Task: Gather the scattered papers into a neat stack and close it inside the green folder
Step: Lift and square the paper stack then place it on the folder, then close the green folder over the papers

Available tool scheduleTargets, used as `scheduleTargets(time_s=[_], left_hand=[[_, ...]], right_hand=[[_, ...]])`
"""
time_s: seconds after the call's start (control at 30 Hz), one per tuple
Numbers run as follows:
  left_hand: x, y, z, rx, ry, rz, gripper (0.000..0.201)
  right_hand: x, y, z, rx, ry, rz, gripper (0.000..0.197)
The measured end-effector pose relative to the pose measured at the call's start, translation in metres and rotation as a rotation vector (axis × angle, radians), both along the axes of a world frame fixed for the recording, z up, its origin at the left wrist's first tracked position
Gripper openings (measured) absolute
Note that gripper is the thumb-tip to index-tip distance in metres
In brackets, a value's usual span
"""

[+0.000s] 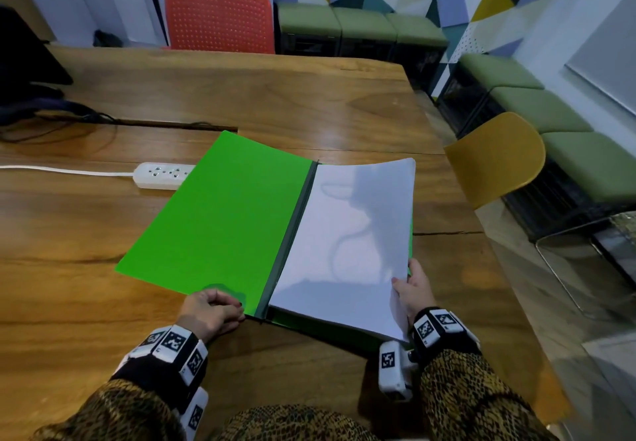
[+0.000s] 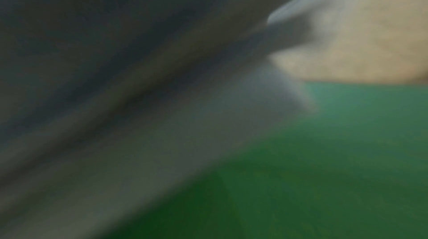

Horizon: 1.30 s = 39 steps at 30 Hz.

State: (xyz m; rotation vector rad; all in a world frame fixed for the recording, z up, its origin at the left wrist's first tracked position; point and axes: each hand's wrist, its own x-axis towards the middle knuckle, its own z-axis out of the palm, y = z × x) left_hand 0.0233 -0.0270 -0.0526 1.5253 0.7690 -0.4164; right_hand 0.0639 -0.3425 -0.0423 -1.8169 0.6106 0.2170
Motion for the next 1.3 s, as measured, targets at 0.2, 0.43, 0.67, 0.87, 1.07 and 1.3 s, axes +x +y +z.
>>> scheduleTargets(time_s=[0.2,0.43,0.67,0.87,1.07,1.3], left_hand=[[-0.002,-0.002,0.004,0.021,-0.012,0.007,0.017],[-0.013,-0.014,0.001,0.209,-0.199,0.261,0.053],[-0.002,0.003,0.007,-0.194,-0.231,0.817,0.061],[-0.003,0.006,0.018,-0.422,-0.233,0.784,0.041],[-0.009,-0.005,0.037,-0.514,-0.296,0.681,0.04],[-0.006,-0.031,0.047,-0.277,-0.391,0.182,0.024]], right_hand=[[0.011,0.003,0.001,-0.175,0.077,0.049,0.034],[0.011,0.004,-0.002,-0.313,0.111,0.011,0.031],[0.0,0.001,0.007,-0.464,0.097,0.077,0.015],[-0.012,0.002,0.021,-0.432,0.095,0.091,0.026],[-0.019,0.004,0.029,-0.425,0.081,0.111,0.027],[-0.027,-0.001,0.028,-0.294,0.067,-0.011,0.033]])
